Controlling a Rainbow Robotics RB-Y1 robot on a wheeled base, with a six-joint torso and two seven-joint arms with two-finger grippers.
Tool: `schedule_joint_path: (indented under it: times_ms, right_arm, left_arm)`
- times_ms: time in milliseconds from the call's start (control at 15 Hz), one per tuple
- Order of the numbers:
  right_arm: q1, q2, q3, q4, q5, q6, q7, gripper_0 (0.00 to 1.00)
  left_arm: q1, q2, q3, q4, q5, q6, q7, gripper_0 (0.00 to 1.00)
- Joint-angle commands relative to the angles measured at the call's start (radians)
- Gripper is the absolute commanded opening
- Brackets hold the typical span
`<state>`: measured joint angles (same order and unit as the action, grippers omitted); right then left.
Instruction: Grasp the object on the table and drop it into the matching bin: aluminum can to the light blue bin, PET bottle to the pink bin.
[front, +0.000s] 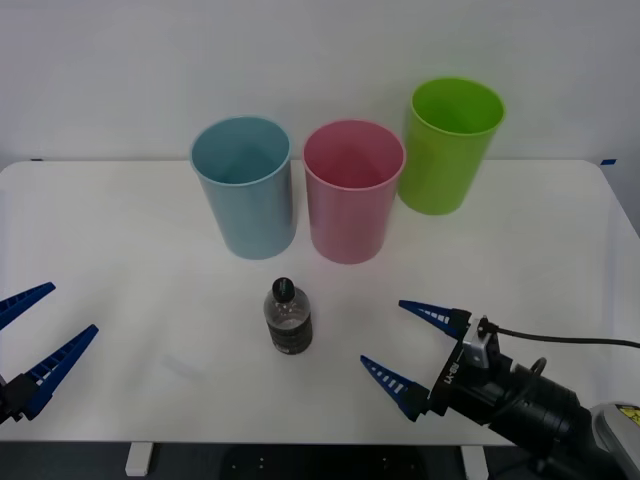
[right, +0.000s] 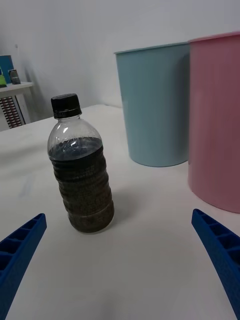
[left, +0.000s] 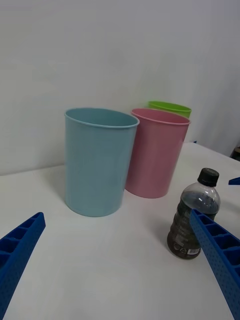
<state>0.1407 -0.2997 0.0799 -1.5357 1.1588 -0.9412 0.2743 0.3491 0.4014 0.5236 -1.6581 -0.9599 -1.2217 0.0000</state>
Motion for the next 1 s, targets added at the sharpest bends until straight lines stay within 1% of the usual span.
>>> schedule_joint_path:
  times_ms: [67, 333, 1000]
  right_arm:
    - [-0.059, 0.053, 0.009, 0.063, 0.053, 0.004, 0.009, 1.00]
    - [-0.128, 0.067, 0.070, 0.138, 0.058, 0.039, 0.029, 1.00]
    - [-0.164, 0.090, 0.227, 0.138, 0.056, 0.226, 0.049, 1.00]
  left_arm:
    - [0.000, 0.000, 0.000, 0.000, 0.000, 0.000, 0.000, 1.00]
    - [0.000, 0.000, 0.000, 0.000, 0.000, 0.000, 0.000, 1.00]
    - [0.000, 0.000, 0.000, 0.000, 0.000, 0.000, 0.000, 1.00]
